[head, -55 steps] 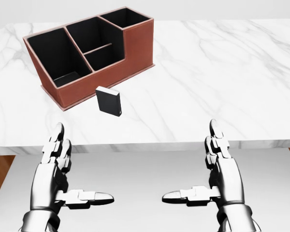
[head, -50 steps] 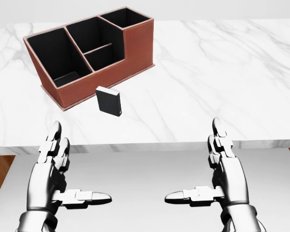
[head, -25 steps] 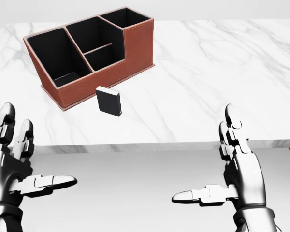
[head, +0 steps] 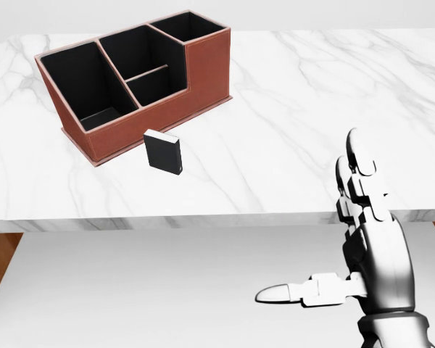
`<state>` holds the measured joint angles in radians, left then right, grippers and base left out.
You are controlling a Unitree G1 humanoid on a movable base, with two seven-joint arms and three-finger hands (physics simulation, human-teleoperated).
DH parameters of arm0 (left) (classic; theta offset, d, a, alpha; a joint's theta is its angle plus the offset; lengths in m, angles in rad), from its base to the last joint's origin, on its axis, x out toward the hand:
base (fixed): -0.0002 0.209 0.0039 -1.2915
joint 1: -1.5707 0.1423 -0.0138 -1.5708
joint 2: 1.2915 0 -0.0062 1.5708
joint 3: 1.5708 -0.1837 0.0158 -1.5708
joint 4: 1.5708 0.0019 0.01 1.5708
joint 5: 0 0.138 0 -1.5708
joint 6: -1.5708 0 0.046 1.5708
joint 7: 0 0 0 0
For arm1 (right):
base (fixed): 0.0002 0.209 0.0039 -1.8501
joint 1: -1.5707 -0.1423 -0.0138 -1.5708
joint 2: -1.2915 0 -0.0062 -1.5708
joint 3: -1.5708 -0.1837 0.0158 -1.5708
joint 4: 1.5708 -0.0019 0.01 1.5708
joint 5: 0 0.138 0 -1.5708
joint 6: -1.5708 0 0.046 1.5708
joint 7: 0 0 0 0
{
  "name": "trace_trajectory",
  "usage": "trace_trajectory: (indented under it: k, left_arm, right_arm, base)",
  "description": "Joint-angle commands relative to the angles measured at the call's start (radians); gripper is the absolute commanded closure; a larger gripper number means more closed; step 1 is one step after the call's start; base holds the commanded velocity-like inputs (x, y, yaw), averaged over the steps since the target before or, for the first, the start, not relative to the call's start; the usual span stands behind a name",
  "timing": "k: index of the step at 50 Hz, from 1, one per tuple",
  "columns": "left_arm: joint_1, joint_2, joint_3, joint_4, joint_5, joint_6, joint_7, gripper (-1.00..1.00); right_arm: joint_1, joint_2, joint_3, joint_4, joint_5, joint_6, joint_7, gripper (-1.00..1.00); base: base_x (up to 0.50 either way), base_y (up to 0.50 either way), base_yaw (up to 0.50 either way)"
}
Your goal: Pick up the book and place it in the left compartment of the caddy.
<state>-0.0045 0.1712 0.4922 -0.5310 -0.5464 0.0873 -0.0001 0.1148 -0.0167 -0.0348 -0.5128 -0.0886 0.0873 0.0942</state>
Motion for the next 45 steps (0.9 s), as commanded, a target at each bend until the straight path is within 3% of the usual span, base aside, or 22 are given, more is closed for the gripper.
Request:
trace_trajectory:
  k: [1, 45]
  left_arm:
    - [-0.001, 0.017, 0.046, -0.036, -0.047, 0.000, 0.012, -1.00]
    - [0.000, 0.020, 0.052, -0.040, -0.053, 0.000, 0.014, -1.00]
  right_arm:
    - [0.009, 0.000, 0.021, -0.021, -0.029, 0.000, 0.003, -1.00]
    - [0.000, 0.003, 0.024, -0.037, -0.021, 0.000, 0.000, -1.00]
  base:
    - [0.00, 0.00, 0.00]
    - [0.00, 0.48, 0.00]
